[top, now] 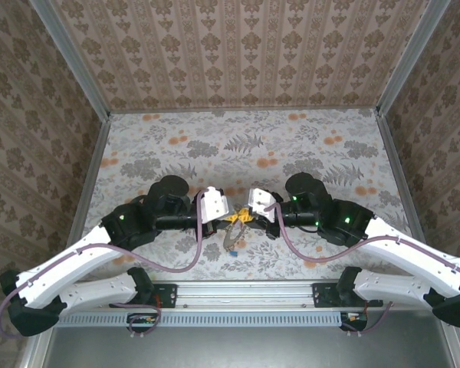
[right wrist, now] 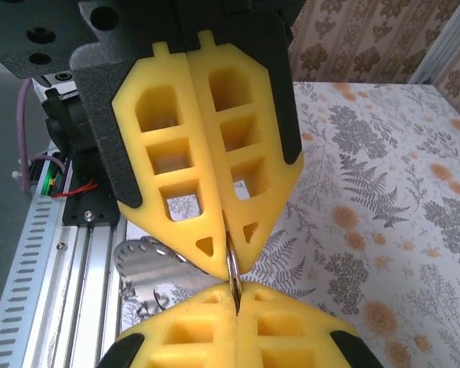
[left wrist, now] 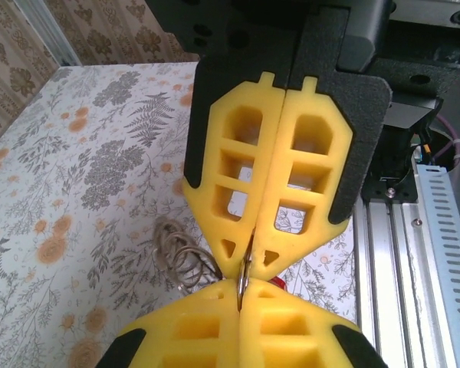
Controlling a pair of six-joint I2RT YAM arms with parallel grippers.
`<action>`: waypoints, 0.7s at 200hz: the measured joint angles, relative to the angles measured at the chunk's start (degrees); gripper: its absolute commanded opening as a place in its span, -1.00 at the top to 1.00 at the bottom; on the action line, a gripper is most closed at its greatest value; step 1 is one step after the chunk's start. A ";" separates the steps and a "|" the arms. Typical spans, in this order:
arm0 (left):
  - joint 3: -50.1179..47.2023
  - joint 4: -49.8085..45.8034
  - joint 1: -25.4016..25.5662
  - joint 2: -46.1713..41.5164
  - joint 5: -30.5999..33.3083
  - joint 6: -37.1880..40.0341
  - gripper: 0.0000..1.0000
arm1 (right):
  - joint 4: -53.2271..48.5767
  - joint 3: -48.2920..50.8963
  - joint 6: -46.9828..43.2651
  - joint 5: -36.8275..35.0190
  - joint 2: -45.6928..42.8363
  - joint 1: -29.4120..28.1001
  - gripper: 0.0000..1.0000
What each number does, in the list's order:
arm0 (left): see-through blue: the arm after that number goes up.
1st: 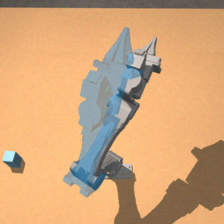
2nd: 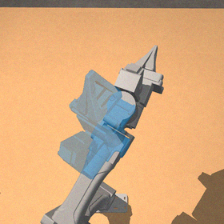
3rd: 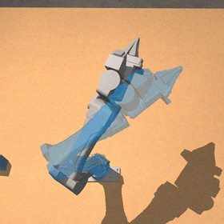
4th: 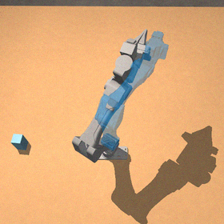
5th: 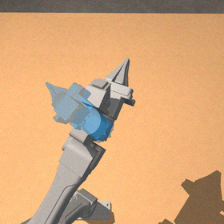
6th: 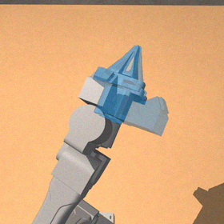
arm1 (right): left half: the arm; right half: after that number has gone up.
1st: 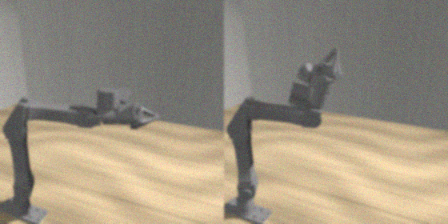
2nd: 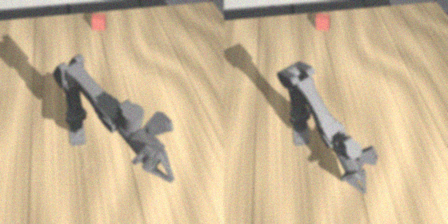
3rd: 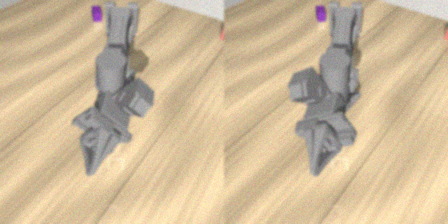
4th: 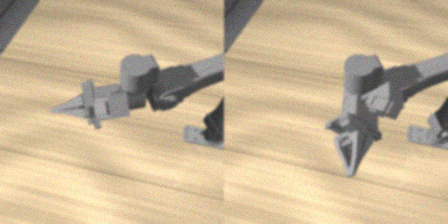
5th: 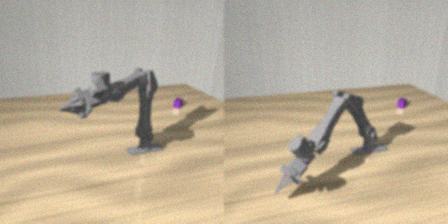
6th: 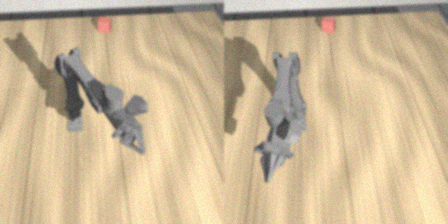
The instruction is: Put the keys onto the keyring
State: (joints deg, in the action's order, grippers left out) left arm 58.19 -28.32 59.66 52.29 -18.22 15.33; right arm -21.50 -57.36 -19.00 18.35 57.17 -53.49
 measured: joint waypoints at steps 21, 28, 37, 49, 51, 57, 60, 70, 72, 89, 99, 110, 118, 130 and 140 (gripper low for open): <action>-0.07 0.04 -0.07 -0.35 -1.44 -0.04 1.00 | 0.17 -0.02 -0.04 0.59 0.00 -0.04 0.70; -0.24 0.33 -0.07 -0.72 -2.12 -0.07 1.00 | 0.46 -0.02 -0.02 1.22 0.00 -0.11 0.70; -0.61 0.68 -0.15 -1.44 -3.23 -0.28 1.00 | 0.72 -0.02 0.07 2.05 -0.11 -0.17 0.70; -1.09 1.33 -0.35 -2.29 -4.85 -0.59 1.00 | 1.16 -0.02 0.09 3.39 -0.26 -0.28 0.71; -1.20 1.53 -0.42 -2.45 -5.20 -0.72 1.00 | 1.29 -0.02 0.09 3.58 -0.35 -0.31 0.70; -1.44 1.92 -0.57 -2.80 -6.10 -0.94 1.00 | 1.57 -0.02 0.11 4.17 -0.52 -0.35 0.71; -1.55 2.21 -0.61 -2.95 -6.49 -1.11 1.00 | 1.64 -0.02 0.11 4.44 -0.61 -0.35 0.71; -1.95 3.26 -0.87 -3.41 -7.89 -1.64 1.00 | 1.86 -0.02 0.13 5.22 -1.07 -0.35 0.73; -2.03 3.52 -0.92 -3.52 -8.20 -1.79 1.00 | 1.95 -0.02 0.13 5.33 -1.20 -0.35 0.72; -3.34 6.47 -1.46 -4.44 -10.54 -2.93 1.00 | 2.16 -0.02 0.31 6.40 -2.10 -0.35 0.73; -4.87 9.42 -2.12 -5.33 -12.44 -4.22 1.00 | 2.54 0.02 0.39 6.97 -2.54 -0.35 0.73; -6.51 12.55 -2.99 -6.16 -14.64 -5.62 1.00 | 3.34 0.22 0.72 7.52 -2.97 -0.35 0.73; -7.65 15.02 -3.63 -6.60 -16.31 -6.95 1.00 | 4.17 0.57 0.92 8.04 -3.37 -0.35 0.72; -8.83 17.88 -4.17 -6.84 -18.18 -8.44 1.00 | 4.98 1.03 1.09 8.74 -3.96 -0.33 0.70; -9.62 19.89 -4.26 -6.84 -19.52 -9.57 1.00 | 5.20 1.31 1.16 9.31 -4.44 -0.28 0.68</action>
State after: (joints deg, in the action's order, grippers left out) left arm 48.58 -8.43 55.40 45.45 -37.74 5.76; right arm -16.29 -56.05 -17.85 27.66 52.73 -53.78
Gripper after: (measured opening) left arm 0.045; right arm 0.151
